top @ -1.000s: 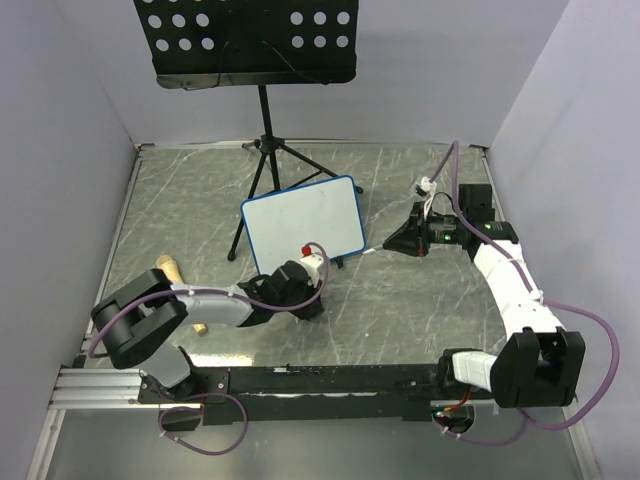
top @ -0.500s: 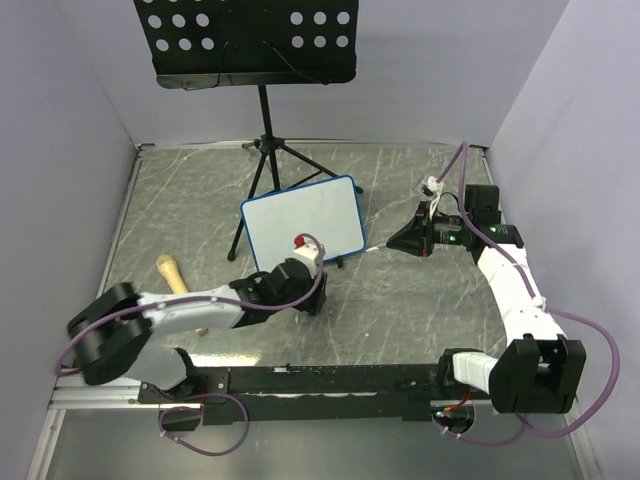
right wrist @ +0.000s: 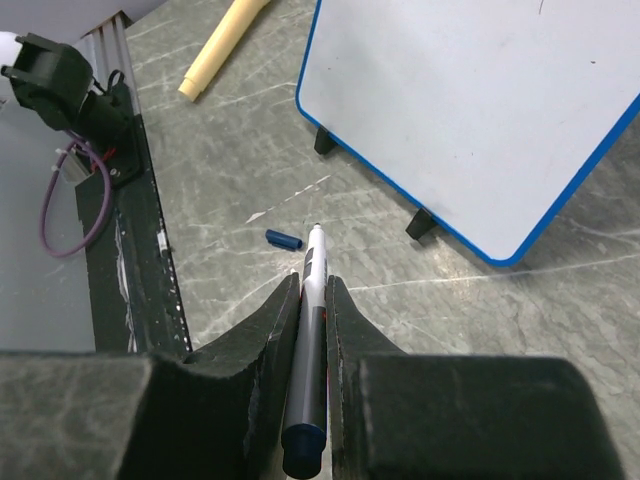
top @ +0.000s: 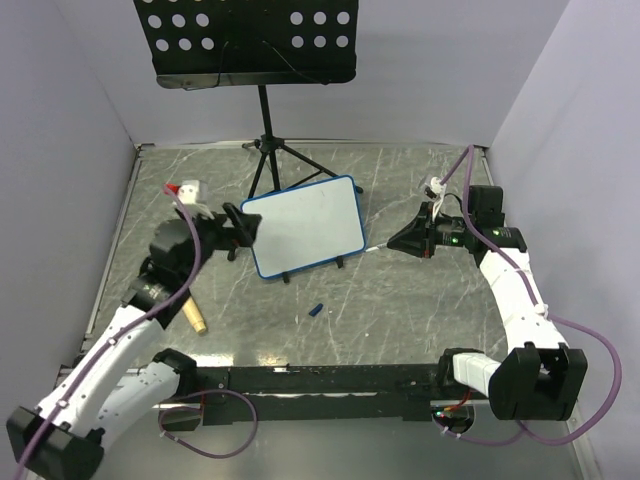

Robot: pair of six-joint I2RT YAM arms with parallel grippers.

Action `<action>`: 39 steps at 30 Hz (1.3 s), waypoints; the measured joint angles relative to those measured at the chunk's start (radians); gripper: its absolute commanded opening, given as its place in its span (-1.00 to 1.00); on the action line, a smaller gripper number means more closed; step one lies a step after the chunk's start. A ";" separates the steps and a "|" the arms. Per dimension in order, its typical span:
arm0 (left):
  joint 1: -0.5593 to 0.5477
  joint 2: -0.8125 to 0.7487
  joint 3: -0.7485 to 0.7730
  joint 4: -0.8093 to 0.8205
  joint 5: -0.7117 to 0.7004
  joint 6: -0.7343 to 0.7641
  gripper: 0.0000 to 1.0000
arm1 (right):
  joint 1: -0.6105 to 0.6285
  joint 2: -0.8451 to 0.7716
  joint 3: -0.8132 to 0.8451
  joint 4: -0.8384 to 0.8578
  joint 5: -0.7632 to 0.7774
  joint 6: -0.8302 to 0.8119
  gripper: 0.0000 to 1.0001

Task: Write a sentence on the whiteboard
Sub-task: Pick up the whiteboard from the whiteboard stand.

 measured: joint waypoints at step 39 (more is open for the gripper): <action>0.541 0.497 -0.042 0.249 0.888 0.176 0.79 | 0.012 0.060 -0.011 -0.058 -0.032 -0.063 -1.00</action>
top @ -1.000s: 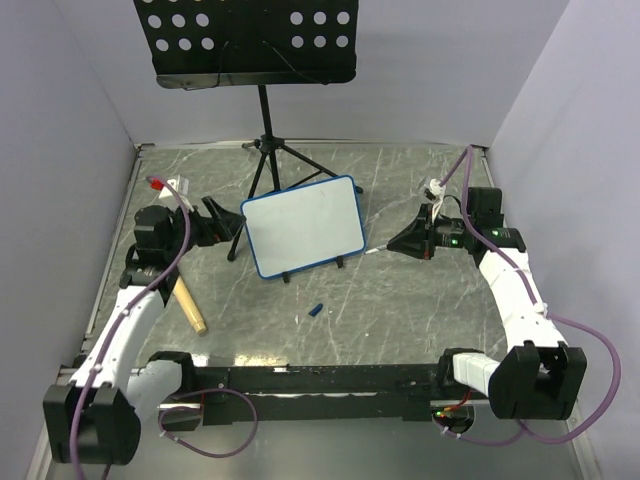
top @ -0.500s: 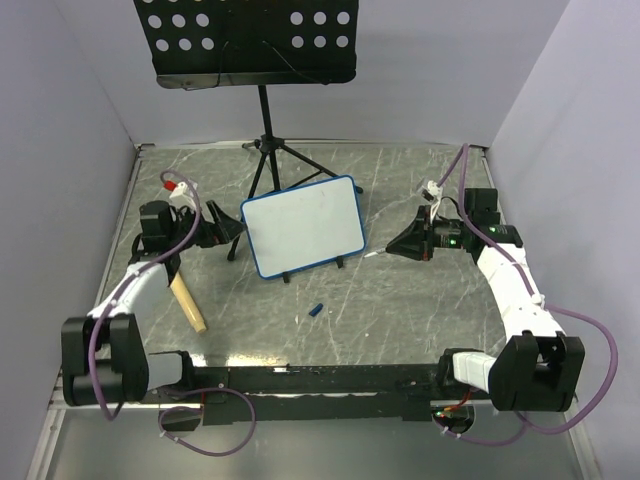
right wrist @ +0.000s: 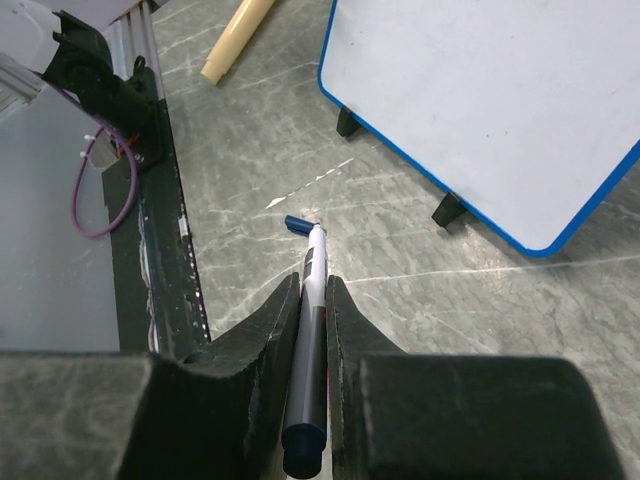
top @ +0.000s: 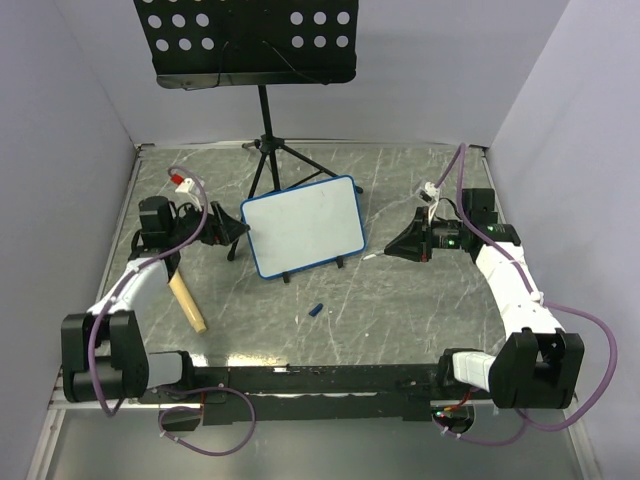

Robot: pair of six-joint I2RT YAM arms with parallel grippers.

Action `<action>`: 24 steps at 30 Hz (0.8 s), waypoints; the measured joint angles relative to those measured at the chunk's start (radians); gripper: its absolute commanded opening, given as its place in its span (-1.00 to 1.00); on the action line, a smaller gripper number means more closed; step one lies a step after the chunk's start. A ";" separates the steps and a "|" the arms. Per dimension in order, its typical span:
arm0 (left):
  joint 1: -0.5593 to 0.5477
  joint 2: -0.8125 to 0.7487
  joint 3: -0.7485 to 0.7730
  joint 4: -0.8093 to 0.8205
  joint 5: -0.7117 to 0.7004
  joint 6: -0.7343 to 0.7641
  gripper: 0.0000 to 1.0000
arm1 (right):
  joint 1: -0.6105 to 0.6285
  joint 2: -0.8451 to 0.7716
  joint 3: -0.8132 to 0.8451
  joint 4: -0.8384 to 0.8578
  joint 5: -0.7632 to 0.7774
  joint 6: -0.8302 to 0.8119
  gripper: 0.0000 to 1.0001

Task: Write a sentence on the whiteboard
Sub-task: Pick up the whiteboard from the whiteboard stand.

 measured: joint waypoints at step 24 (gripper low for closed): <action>0.039 -0.285 -0.069 -0.076 -0.177 -0.148 0.98 | 0.060 0.021 0.003 -0.034 0.009 -0.087 -1.00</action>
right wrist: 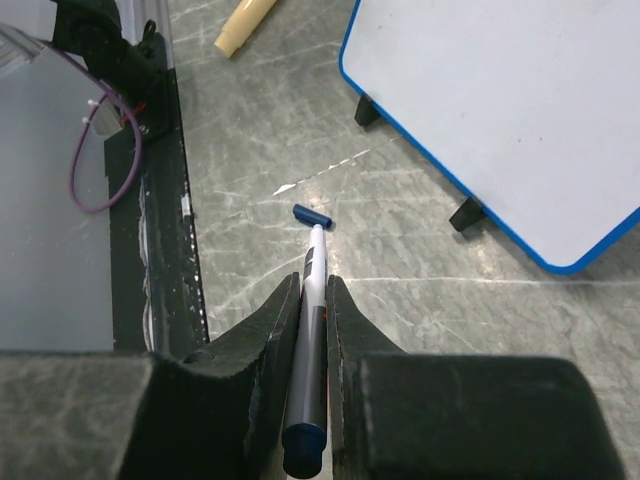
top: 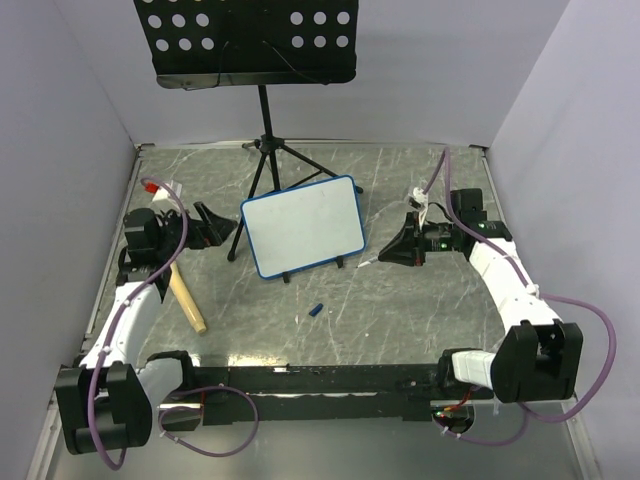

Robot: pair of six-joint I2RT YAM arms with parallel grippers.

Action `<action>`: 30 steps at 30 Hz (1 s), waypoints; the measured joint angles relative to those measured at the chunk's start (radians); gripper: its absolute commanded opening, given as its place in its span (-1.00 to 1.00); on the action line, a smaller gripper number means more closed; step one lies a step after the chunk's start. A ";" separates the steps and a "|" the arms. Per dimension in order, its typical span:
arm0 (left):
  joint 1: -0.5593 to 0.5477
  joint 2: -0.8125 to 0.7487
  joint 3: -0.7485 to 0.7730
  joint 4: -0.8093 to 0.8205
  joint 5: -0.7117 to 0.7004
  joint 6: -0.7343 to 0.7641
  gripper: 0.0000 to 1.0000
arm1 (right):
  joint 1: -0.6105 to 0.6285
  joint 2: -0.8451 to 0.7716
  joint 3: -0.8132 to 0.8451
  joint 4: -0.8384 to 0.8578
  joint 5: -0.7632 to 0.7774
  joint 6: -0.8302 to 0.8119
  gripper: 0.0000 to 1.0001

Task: Write a sentence on the whiteboard
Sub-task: Pick up the whiteboard from the whiteboard stand.

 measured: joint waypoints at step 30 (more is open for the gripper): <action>-0.042 -0.153 -0.025 -0.043 0.042 -0.092 0.94 | 0.037 0.000 0.003 -0.019 0.000 -0.022 -1.00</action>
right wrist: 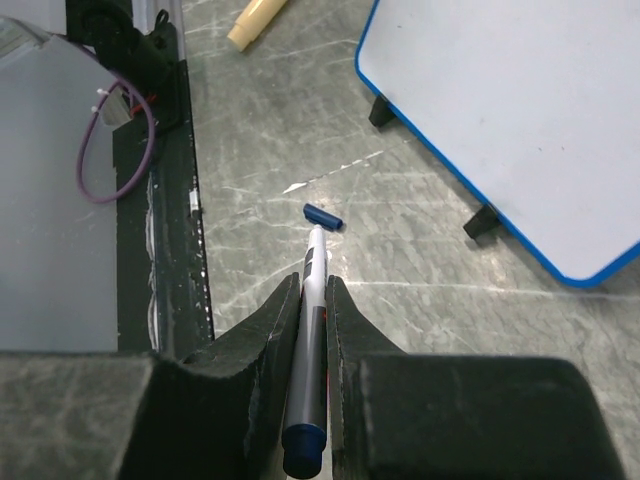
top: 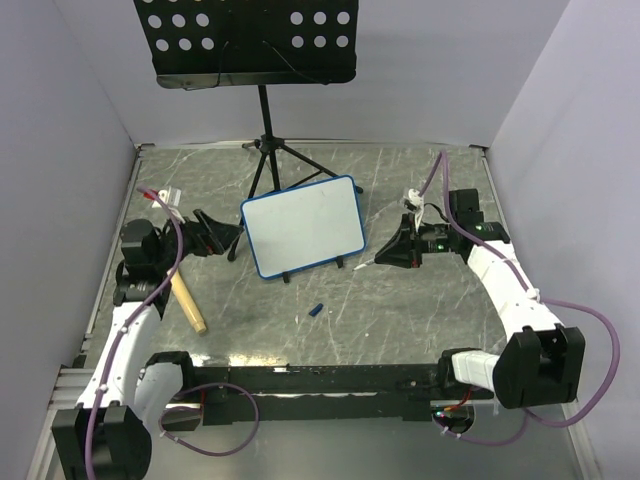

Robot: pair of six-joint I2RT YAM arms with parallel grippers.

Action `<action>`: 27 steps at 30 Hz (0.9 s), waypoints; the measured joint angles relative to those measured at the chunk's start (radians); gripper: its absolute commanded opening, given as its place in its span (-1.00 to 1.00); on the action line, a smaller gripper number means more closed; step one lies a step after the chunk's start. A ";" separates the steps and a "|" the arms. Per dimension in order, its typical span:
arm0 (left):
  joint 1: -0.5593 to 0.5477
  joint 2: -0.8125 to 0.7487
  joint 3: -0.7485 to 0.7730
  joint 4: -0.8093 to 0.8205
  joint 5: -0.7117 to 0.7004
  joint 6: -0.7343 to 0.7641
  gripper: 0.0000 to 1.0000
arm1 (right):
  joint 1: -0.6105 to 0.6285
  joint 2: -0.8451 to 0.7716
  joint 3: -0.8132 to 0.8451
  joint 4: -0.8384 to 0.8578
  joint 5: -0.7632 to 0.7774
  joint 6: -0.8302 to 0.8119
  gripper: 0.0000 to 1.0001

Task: Write a sentence on the whiteboard
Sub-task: Pick up the whiteboard from the whiteboard stand.

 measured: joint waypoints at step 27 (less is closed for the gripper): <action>-0.002 0.244 -0.143 0.334 0.084 0.003 0.96 | 0.063 -0.043 -0.006 0.027 -0.010 0.019 -1.00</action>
